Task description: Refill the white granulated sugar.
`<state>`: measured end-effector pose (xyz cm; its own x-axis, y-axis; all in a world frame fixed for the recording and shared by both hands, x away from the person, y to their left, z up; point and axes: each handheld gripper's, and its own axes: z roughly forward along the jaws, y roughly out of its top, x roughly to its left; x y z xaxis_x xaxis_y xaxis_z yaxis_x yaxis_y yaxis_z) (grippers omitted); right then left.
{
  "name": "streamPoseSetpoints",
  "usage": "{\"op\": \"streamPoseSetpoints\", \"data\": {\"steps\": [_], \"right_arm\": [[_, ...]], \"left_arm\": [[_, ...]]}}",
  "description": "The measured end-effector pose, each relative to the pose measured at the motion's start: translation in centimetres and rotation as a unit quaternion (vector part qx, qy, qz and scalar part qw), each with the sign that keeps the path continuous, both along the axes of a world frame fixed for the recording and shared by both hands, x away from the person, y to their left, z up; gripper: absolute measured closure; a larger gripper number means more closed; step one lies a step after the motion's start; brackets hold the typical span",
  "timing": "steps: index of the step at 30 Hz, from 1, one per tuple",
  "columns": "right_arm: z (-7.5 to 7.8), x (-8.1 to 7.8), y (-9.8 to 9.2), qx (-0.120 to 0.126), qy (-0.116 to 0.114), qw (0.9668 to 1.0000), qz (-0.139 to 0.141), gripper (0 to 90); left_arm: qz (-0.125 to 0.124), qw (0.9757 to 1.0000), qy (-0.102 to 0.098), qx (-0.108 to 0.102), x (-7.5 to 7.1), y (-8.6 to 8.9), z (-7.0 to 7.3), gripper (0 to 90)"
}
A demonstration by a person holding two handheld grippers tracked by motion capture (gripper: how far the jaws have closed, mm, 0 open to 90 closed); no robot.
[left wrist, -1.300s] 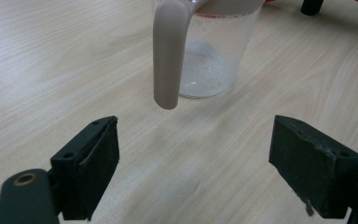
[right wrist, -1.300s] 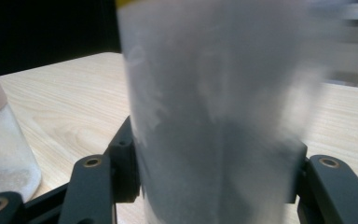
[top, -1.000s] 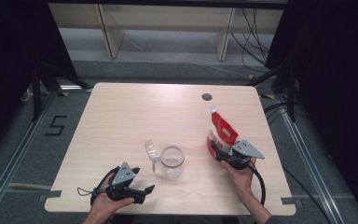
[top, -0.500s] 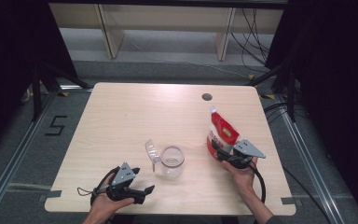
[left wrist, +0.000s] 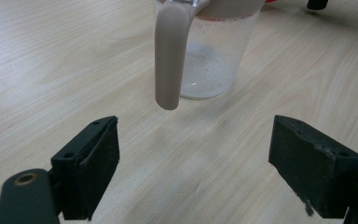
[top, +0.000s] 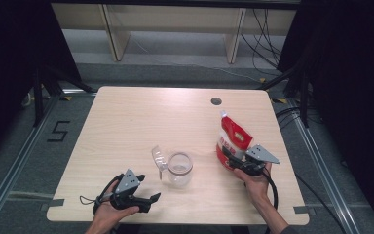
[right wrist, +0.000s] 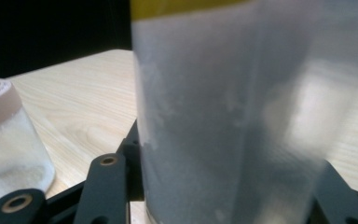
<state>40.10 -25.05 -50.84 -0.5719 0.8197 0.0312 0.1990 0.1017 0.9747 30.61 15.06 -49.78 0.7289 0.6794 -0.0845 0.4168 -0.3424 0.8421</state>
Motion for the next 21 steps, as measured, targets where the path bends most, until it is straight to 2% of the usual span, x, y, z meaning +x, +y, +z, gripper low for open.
{"op": "streamPoseSetpoints", "data": {"steps": [1, 2, 4, 5, 7, 8, 9, 10, 13, 14, 16, 17, 18, 21], "right_arm": [[0.0, 0.0, 0.0, 0.0, 0.0, 1.0, 0.0, 51.0], [0.1, -0.1, 0.0, -0.009, -0.002, 1.0, 0.001, 51.2], [0.2, -0.2, 0.1, -0.004, -0.007, 1.0, 0.004, 51.2], [0.6, -0.4, 0.2, -0.017, -0.002, 0.9998, 0.013, 51.3], [0.8, -0.6, 0.3, -0.019, -0.002, 0.9997, 0.013, 51.3], [1.2, -0.8, 0.4, -0.041, -0.021, 0.9988, 0.018, 51.5], [1.2, -0.8, 0.4, -0.041, -0.021, 0.9988, 0.018, 51.5], [1.5, -0.8, 0.5, -0.053, -0.05, 0.9971, 0.023, 51.5], [1.8, -1.6, 0.7, -0.065, -0.037, 0.997, 0.019, 51.6], [2.2, -1.6, 0.6, -0.093, -0.067, 0.9932, 0.019, 51.7], [2.3, -1.9, 0.7, -0.088, -0.066, 0.9936, 0.024, 51.7], [2.5, -2.0, 0.7, -0.098, -0.073, 0.9922, 0.026, 51.7], [2.8, -2.3, 0.8, -0.113, -0.09, 0.9891, 0.029, 51.7], [3.0, -2.6, 1.0, -0.119, -0.093, 0.9879, 0.034, 51.8]], "left_arm": [[-0.006, 0.9999, 0.0, 0.01, 0.1, 0.2, 0.1, 15.8], [0.001, 1.0, 0.005, -0.001, 0.0, 0.1, 0.0, 15.9], [0.0, 1.0, 0.005, 0.001, 0.0, 0.1, 0.0, 15.9], [0.002, 1.0, 0.005, 0.004, -0.1, 0.1, 0.1, 15.9], [0.006, 1.0, 0.007, -0.001, -0.1, 0.1, 0.0, 16.0], [0.002, 1.0, 0.002, 0.003, 0.0, 0.2, 0.1, 15.9], [0.002, 1.0, 0.002, 0.003, 0.0, 0.2, 0.1, 15.9], [0.001, 1.0, 0.001, 0.004, 0.0, 0.2, 0.1, 15.9], [-0.001, 1.0, 0.0, 0.005, 0.0, 0.3, 0.1, 15.9], [0.001, 1.0, -0.001, 0.002, 0.1, 0.3, 0.1, 15.9], [0.004, 1.0, 0.004, 0.005, 0.1, 0.4, 0.1, 15.9], [0.007, 1.0, 0.005, -0.004, 0.0, 0.3, 0.0, 15.9], [0.004, 0.9999, 0.004, 0.011, 0.1, 0.5, 0.1, 15.9], [0.003, 1.0, 0.006, 0.005, 0.1, 0.4, 0.0, 15.7]]}}
